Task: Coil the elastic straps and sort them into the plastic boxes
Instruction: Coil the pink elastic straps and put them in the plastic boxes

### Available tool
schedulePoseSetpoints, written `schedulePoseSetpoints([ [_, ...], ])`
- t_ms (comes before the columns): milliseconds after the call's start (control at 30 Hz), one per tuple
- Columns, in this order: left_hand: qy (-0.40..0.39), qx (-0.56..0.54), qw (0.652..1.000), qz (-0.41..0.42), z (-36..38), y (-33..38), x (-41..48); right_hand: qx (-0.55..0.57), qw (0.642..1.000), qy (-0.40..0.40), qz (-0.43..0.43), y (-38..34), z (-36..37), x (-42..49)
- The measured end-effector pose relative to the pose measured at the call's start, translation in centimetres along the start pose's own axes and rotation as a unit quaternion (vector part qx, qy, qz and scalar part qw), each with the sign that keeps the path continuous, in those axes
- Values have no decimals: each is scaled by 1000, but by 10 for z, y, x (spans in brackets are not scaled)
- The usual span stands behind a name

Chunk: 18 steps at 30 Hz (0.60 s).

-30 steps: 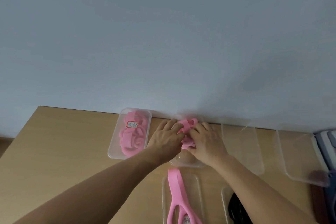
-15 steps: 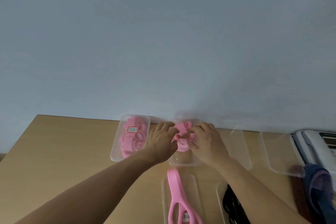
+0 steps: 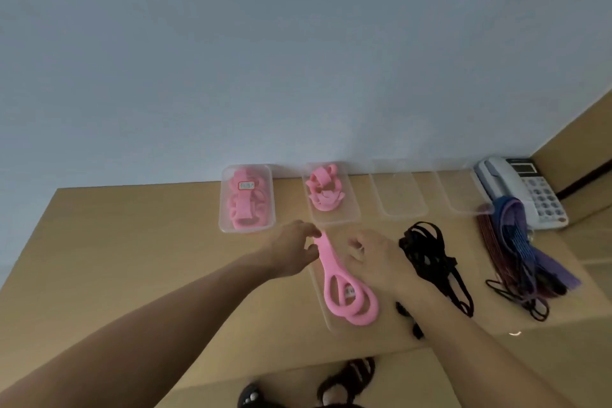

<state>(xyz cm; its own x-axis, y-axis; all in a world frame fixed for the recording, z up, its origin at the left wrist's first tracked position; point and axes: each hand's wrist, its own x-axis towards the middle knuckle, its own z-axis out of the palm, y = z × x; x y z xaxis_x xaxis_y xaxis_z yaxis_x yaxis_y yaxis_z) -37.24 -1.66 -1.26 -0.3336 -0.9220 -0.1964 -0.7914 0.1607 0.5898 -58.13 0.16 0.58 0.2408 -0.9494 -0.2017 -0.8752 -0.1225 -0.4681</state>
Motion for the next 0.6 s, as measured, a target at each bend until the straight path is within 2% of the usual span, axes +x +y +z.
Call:
schedulePoseSetpoints([
  [100, -43, 1, 999, 10, 12, 5, -15, -24, 996, -47, 73, 14, 19, -18],
  [200, -60, 0, 998, 1, 17, 9, -25, -14, 992, -59, 108, 26, 39, -30],
  [333, -45, -15, 999, -24, 15, 16, -31, 0, 986, -64, 152, 32, 58, -32],
  [467, -35, -20, 998, -55, 17, 24, -36, -33, 985, -56, 158, 33, 68, -28],
  [533, -33, -24, 997, -68, 19, 27, -37, 37, 977, -67, 197, 33, 65, -26],
  [600, -33, -32, 996, -73, 18, 30, -39, 175, 949, -73, 252, 32, 54, -22],
])
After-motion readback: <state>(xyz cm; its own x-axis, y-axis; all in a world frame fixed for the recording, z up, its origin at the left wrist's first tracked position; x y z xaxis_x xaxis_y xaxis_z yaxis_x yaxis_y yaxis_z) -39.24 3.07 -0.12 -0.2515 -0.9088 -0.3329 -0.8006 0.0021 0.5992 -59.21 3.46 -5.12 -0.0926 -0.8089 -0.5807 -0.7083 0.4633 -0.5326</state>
